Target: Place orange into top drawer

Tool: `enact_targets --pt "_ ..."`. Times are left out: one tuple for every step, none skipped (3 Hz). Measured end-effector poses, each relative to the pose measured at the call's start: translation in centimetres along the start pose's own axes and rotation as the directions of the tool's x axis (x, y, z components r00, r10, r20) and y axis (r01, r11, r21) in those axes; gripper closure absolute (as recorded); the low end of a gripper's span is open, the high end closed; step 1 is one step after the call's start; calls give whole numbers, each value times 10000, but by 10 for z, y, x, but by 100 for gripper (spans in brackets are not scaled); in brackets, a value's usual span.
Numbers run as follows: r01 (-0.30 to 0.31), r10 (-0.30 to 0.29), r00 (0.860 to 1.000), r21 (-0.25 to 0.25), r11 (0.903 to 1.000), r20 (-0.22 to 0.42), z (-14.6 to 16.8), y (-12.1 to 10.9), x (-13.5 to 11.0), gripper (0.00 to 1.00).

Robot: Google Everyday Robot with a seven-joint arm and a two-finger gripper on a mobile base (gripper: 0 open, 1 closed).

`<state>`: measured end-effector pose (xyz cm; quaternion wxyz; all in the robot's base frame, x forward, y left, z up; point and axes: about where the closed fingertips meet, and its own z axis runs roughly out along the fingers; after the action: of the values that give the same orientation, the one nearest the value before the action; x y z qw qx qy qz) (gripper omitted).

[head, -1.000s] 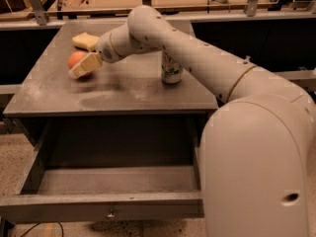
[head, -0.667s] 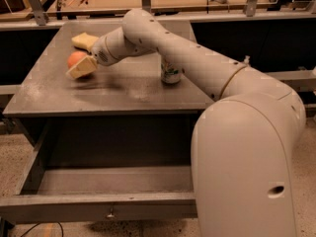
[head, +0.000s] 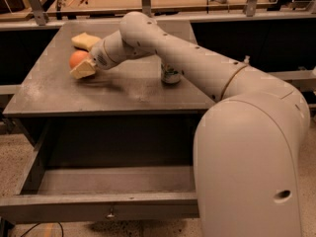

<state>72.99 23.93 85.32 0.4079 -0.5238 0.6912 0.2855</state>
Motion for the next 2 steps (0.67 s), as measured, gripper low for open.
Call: enact_targets --pt "354 -366 9985 302 9989 409 -40 16 -7 96" --pt "301 -350 9972 740 9968 658 -112 55 -4 100"
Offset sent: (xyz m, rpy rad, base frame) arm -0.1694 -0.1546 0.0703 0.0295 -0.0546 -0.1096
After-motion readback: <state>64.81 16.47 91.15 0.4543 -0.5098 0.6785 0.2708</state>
